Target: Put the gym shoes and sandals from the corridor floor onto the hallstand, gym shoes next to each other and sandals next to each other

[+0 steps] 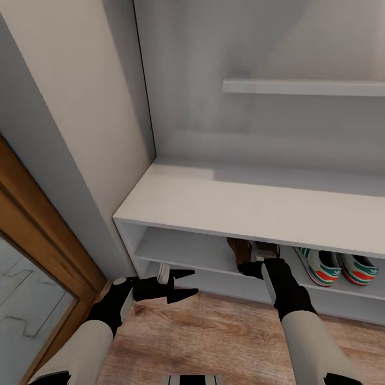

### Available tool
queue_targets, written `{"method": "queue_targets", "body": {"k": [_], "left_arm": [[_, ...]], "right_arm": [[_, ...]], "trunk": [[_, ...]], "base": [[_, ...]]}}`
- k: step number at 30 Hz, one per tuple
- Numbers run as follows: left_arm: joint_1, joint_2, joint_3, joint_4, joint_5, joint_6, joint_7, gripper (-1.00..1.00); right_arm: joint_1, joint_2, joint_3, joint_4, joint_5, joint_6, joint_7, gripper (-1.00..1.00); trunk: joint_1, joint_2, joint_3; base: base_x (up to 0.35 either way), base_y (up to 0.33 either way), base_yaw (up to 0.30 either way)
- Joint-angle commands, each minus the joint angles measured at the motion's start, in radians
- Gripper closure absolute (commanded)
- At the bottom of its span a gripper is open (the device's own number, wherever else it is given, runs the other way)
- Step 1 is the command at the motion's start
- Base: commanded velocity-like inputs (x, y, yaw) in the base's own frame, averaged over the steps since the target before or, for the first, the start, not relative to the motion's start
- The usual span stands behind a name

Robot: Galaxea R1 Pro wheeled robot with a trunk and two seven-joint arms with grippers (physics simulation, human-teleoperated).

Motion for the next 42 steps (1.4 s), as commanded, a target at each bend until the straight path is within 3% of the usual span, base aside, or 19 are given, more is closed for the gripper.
{"method": "queue_targets", "body": {"k": [1,6,7,27,42], "left_arm": [[-0.001,-0.001,0.008,-0.001,-0.009,0.003,-0.006,-1.0],[-0.001,-0.001,0.008,-0.001,-0.009,0.003,-0.006,-1.0],[-0.001,-0.001,0.008,-0.001,-0.009,0.003,-0.006,-1.0],[-0.001,-0.001,0.008,-0.001,-0.009,0.003,-0.007,-1.0],[-0.001,-0.001,0.008,-0.001,-0.009,0.003,-0.009,-1.0]], "right_arm": [[0.0,0.001,-0.005,0.001,0.033,0.003,0.008,1.0],[0.0,0.001,-0.006,0.0,0.032,0.003,0.008,1.0],[0.0,0.001,-0.006,0.0,0.032,0.003,0.008,-1.0],[0.0,0.001,-0.005,0.001,0.032,0.003,0.008,-1.0],[0.0,0.001,-0.006,0.002,0.032,0.003,0.008,-1.0]], "trunk": [[0.003,0.0,-0.001],[0.003,0.0,-0.001],[0.003,0.0,-0.001],[0.003,0.0,-0.001],[0.003,0.0,-0.001]], "base": [[0.0,0.0,0.0],[0.0,0.0,0.0],[0.0,0.0,0.0],[-0.008,0.0,0.0],[-0.317,0.0,0.0]]}}
